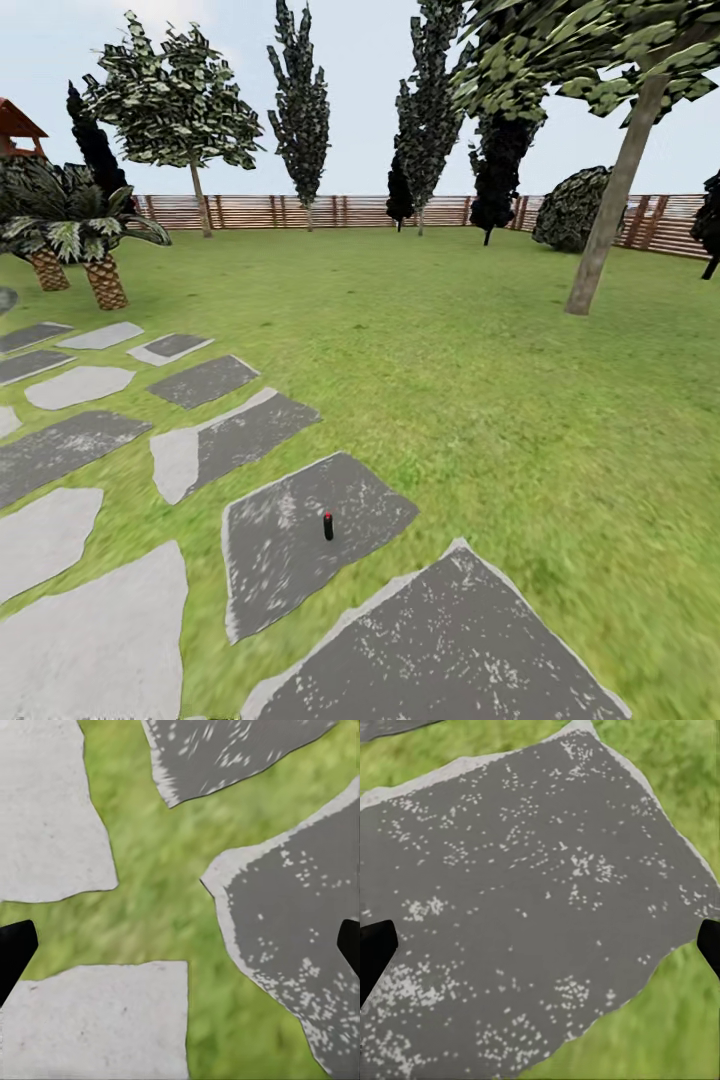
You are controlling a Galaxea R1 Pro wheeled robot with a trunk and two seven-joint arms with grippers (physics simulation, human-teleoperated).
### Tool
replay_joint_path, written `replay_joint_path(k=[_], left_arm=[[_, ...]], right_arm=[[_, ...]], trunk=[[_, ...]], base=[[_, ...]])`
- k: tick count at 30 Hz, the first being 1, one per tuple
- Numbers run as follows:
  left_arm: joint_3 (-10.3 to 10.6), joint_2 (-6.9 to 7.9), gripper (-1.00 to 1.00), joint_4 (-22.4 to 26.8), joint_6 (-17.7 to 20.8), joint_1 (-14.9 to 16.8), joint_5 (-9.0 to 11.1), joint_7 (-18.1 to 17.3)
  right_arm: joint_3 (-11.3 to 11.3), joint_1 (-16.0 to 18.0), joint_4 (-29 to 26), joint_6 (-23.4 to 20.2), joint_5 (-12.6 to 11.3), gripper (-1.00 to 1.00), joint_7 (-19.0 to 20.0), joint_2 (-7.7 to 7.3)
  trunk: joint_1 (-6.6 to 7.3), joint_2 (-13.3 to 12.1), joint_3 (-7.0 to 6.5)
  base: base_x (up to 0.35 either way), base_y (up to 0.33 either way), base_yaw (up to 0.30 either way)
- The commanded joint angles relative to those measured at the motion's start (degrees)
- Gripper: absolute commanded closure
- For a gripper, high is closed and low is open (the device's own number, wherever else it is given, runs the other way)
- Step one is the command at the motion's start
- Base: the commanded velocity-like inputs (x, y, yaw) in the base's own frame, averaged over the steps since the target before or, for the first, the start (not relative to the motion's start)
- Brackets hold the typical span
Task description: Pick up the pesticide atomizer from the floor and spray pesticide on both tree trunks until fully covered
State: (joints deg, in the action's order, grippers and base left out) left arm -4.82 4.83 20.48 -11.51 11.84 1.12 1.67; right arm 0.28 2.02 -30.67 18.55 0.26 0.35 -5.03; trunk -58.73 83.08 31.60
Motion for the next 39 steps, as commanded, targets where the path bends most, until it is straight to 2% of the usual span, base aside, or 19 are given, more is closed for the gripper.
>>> replay_joint_path(k=[1,7,16,27,29,35,37,39], left_arm=[[-0.01,0.0,-1.0,0.0,0.0,-0.01,0.01,0.0],[-0.01,0.0,-1.0,0.0,0.0,0.02,0.02,0.0],[0.05,-0.08,-1.0,0.07,-0.05,0.02,-0.1,-0.04],[-0.1,-0.89,-1.0,0.73,-0.01,0.61,0.16,-0.49],[-0.07,-0.93,-1.0,0.96,0.01,1.42,0.18,-0.64],[-0.02,-0.93,-1.0,0.51,0.47,8.85,0.07,-0.71],[-0.05,-0.95,-1.0,0.54,0.57,10.71,0.09,-0.56],[-0.08,-1.09,-1.0,0.92,0.49,12.33,0.15,-0.33]], right_arm=[[0.0,0.0,0.0,0.0,0.0,-1.0,0.0,0.01],[0.01,0.0,-0.02,0.0,-0.02,-1.0,0.05,-0.03],[-0.01,0.0,-0.07,0.01,-0.06,-1.0,0.09,0.02],[-0.1,0.0,0.0,-0.08,-0.04,-1.0,0.09,-0.04],[-0.15,0.0,-0.07,-0.06,-0.05,-1.0,0.09,-0.04],[-0.19,1.13,-3.57,-0.13,-0.08,-1.0,0.01,-0.38],[-0.19,2.88,-6.1,-0.36,-0.08,-1.0,0.04,-0.44],[-0.2,6.14,-9.11,-1.09,-0.09,-1.0,0.02,-0.48]], trunk=[[0.0,0.0,0.0],[0.0,0.0,0.02],[0.0,0.0,0.03],[0.0,0.0,0.03],[0.0,0.0,0.03],[0.0,0.0,0.03],[0.0,0.0,0.03],[0.0,0.0,0.03]], base=[[0.044,-0.018,0.275],[0.013,-0.005,0.177],[0.0,0.0,0.009],[0.0,0.0,0.0],[0.0,0.0,0.0],[0.0,0.0,0.0],[0.0,0.0,0.0],[0.0,0.0,0.0]])
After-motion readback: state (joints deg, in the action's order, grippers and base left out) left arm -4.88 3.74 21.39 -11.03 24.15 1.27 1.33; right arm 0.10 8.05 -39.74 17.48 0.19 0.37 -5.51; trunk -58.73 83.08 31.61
